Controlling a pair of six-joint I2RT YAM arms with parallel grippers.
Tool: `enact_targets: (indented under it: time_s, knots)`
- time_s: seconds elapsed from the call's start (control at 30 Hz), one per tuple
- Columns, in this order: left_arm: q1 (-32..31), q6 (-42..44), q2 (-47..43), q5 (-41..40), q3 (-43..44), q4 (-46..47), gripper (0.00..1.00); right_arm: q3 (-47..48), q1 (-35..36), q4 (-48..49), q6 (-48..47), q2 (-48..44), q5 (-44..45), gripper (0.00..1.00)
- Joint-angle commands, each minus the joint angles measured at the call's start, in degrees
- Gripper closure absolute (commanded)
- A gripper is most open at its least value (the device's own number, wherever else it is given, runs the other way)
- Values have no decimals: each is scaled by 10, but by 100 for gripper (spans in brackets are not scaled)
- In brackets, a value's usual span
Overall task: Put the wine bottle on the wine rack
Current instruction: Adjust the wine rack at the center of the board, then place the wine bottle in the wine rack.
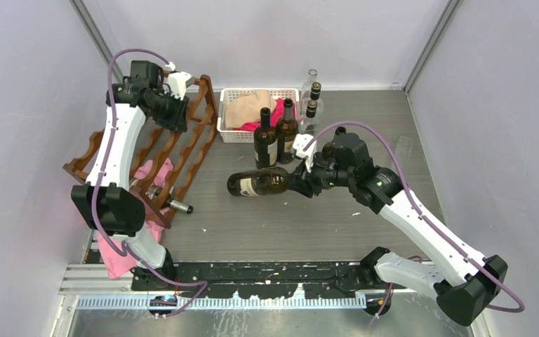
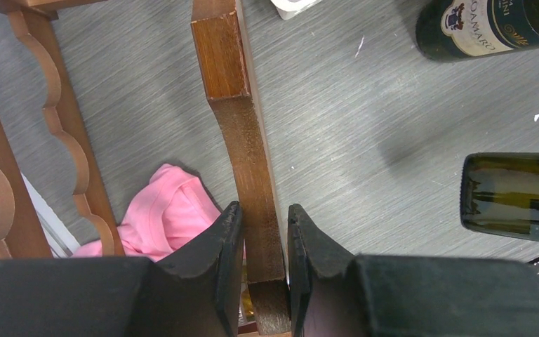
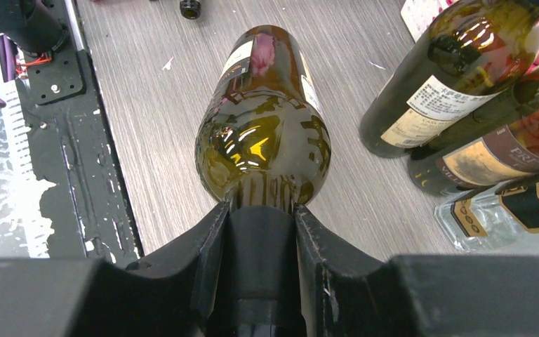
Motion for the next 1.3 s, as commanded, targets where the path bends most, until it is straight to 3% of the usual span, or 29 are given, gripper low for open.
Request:
enact_targets:
  time_s: [0.0, 0.4, 0.67, 1.0, 1.27]
  knots:
    - [-4, 31, -40, 88, -6, -18, 93, 23, 3, 154, 11, 2, -38, 99]
    - [-3, 19, -64, 81, -43, 0, 92, -15, 86, 336, 41, 64, 19, 99]
    - [-3, -15, -82, 78, -61, 34, 89, -13, 123, 472, 79, 159, 65, 99]
    - [-3, -43, -86, 80, -75, 43, 85, -13, 140, 564, 119, 227, 76, 99]
    - [-3, -67, -89, 80, -85, 47, 76, -9, 160, 609, 149, 261, 96, 99]
